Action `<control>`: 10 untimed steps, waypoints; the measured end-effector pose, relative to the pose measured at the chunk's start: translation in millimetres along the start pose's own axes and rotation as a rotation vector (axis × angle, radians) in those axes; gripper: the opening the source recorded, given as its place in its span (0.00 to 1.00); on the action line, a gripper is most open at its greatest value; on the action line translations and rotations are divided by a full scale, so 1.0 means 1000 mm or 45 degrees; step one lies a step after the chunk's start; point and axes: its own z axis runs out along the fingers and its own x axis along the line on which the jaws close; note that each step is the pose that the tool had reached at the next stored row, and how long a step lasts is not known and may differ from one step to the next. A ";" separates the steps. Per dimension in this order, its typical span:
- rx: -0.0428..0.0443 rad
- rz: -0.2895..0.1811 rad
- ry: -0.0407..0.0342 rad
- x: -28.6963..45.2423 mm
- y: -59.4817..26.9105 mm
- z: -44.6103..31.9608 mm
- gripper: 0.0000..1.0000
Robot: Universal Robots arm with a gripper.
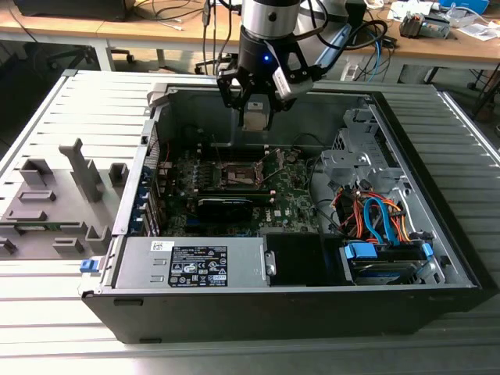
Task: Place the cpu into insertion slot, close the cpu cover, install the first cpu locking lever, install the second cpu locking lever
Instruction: 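Place the cpu into insertion slot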
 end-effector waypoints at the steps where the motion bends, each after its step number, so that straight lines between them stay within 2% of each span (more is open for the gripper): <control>1: 0.000 0.000 0.0000 0.0000 -0.0004 0.0005 0.54; 10: 0.000 0.000 -0.0001 0.0001 -0.0026 0.0027 0.54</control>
